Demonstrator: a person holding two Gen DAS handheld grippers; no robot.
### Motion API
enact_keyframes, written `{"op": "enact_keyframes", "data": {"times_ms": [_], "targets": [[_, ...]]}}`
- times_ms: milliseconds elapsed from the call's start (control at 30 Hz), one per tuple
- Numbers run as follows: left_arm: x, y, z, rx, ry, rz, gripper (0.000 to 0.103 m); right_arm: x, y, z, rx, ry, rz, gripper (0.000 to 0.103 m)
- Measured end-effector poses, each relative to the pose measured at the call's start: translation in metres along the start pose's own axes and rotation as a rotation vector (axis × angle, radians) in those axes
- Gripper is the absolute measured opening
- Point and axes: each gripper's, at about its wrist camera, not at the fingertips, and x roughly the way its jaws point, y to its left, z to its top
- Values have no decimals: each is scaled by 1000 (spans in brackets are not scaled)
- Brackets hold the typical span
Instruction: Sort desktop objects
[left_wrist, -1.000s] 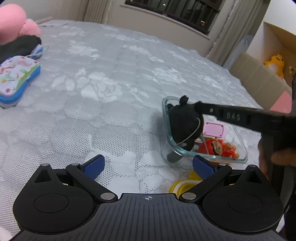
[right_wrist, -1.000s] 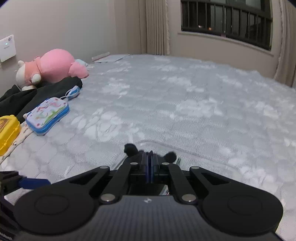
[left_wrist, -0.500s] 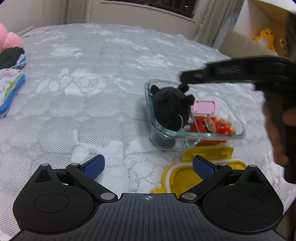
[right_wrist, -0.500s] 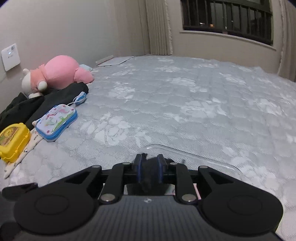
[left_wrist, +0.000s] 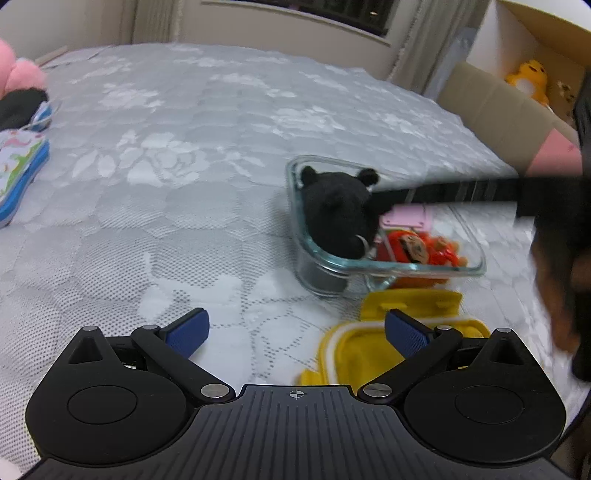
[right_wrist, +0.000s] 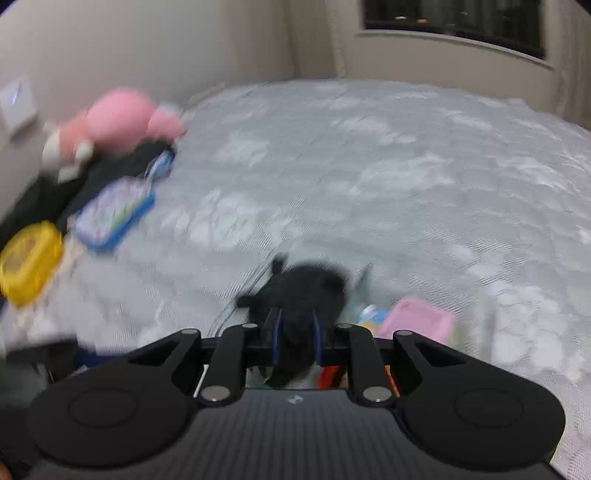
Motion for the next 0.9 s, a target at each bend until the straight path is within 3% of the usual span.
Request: {"op": "enact_keyframes", "data": {"times_ms": [200, 367, 533, 667, 800, 900], "targets": [[5, -8, -1, 23, 15, -5, 103, 7, -36, -1, 2, 170, -112, 30], [9, -13, -3, 40, 21, -3, 103, 19, -44, -11, 21, 103, -201, 46], [10, -13, -4, 54, 28, 2, 103, 41, -47, -12, 26, 94, -144, 41], [9, -8, -3, 33, 23, 1, 103, 22, -35, -5, -16, 20, -70, 35], [9, -8, -2, 24, 20, -2, 103, 6, -42, 6, 54, -36, -1, 34], [8, -10, -3, 36, 21, 0, 103, 11, -58, 6, 125, -16, 14, 35]]}}
